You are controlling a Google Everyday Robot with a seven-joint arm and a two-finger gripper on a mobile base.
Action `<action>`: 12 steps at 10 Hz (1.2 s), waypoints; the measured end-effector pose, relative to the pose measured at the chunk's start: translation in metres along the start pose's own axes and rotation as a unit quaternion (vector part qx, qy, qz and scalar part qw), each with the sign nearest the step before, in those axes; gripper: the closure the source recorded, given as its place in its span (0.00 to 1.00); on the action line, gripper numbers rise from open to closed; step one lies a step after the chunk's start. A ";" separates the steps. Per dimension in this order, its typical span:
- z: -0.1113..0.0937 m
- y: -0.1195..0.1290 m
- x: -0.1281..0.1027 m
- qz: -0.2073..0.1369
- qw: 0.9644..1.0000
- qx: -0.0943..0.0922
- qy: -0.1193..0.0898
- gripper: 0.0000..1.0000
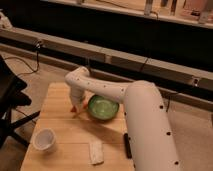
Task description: Drag the pepper across the table
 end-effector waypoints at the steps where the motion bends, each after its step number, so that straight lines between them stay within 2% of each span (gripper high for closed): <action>1: -0.002 0.005 0.008 0.004 1.000 0.001 -0.002 1.00; 3: -0.003 0.003 0.007 0.003 1.000 0.001 -0.003 1.00; 5: 0.000 -0.006 -0.005 -0.003 1.000 0.001 -0.005 1.00; 6: 0.000 -0.006 -0.004 0.000 1.000 0.001 -0.006 1.00; 9: -0.006 0.012 0.021 0.013 1.000 0.001 -0.010 1.00; 12: -0.004 0.005 0.014 0.014 1.000 0.002 -0.015 1.00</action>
